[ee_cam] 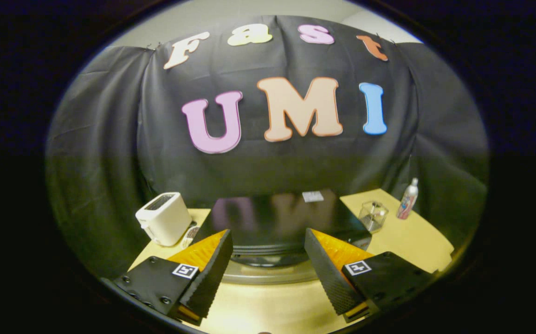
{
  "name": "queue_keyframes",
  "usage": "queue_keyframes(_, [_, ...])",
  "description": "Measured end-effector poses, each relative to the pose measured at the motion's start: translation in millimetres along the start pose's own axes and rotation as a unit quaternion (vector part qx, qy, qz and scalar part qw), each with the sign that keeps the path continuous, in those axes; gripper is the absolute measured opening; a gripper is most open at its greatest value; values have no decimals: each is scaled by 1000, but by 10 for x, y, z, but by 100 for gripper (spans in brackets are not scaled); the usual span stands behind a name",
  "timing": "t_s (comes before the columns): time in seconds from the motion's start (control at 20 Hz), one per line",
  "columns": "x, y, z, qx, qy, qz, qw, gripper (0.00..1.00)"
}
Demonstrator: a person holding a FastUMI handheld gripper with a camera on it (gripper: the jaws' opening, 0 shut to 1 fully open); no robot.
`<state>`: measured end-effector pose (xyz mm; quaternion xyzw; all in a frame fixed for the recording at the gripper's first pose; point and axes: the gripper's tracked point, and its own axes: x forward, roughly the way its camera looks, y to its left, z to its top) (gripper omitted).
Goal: Open the toaster oven, put the food inside, and close the toaster oven door.
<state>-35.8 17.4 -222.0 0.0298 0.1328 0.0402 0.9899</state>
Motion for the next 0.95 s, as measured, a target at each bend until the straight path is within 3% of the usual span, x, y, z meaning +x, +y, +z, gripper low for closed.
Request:
queue_keyframes(0.2, [-7,-49,634,-16,-46,-13,999,98])
queue_keyframes(0.5, [93,54,1348,-14,-104,1,994,98])
queue_keyframes(0.95, [160,-102,1528,-4,-121,-6,993,98])
